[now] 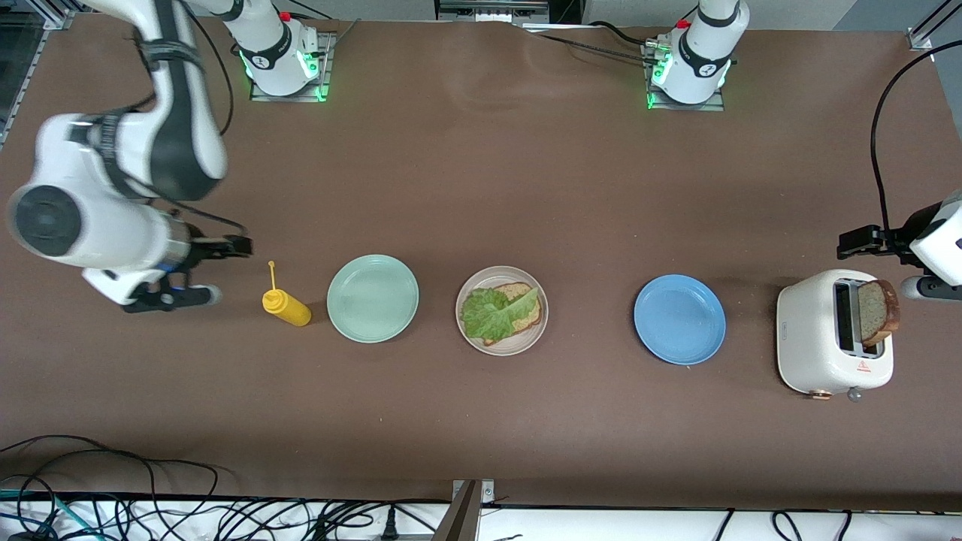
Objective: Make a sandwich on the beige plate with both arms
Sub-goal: 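Move the right gripper back toward the yellow bottle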
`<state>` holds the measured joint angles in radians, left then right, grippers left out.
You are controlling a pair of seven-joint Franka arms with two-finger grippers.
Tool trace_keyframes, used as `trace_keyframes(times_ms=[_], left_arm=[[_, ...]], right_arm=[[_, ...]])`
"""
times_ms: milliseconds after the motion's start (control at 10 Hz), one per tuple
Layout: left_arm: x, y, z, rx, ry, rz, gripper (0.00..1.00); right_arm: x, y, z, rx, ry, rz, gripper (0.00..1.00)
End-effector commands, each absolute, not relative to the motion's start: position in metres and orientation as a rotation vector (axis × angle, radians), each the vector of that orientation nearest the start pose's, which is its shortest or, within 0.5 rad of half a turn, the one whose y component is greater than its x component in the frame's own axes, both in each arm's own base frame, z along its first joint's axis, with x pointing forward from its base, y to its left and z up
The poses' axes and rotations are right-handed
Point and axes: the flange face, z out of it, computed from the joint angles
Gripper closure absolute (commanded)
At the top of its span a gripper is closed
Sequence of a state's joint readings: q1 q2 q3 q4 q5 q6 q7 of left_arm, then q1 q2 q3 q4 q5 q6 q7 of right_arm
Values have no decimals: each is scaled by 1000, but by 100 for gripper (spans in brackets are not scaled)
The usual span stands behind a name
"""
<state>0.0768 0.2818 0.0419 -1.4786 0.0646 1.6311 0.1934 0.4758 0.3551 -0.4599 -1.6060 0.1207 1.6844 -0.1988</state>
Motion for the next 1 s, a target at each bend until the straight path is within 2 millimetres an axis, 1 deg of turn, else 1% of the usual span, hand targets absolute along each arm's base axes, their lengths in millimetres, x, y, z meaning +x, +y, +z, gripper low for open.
trace_keyframes(times_ms=[0, 100, 199, 299, 398, 498, 597, 697, 797, 896], left_arm=[[637, 83, 512, -3046, 170, 193, 0], [641, 88, 511, -3046, 160, 189, 0], [646, 95, 505, -3047, 159, 195, 0], [650, 106, 500, -3046, 193, 190, 0], [655, 113, 493, -3045, 212, 178, 0], [660, 122, 484, -3045, 206, 171, 0], [665, 131, 477, -3043, 205, 168, 0], [668, 143, 469, -3042, 221, 172, 0], [674, 151, 458, -3040, 236, 163, 0], [678, 159, 443, -3036, 249, 159, 0]], right_arm=[[598, -11, 408, -2930, -463, 310, 0], [597, -38, 393, -2846, -533, 250, 0], [595, -49, 382, -2804, -611, 190, 0], [597, -60, 373, -2787, -609, 135, 0], [601, -70, 362, -2732, -653, 65, 0], [603, -79, 350, -2664, -713, -4, 0], [605, -80, 337, -2594, -749, -59, 0], [606, -90, 319, -2550, -743, -95, 0], [608, -93, 300, -2493, -788, -157, 0], [611, -96, 283, -2432, -877, -248, 0]])
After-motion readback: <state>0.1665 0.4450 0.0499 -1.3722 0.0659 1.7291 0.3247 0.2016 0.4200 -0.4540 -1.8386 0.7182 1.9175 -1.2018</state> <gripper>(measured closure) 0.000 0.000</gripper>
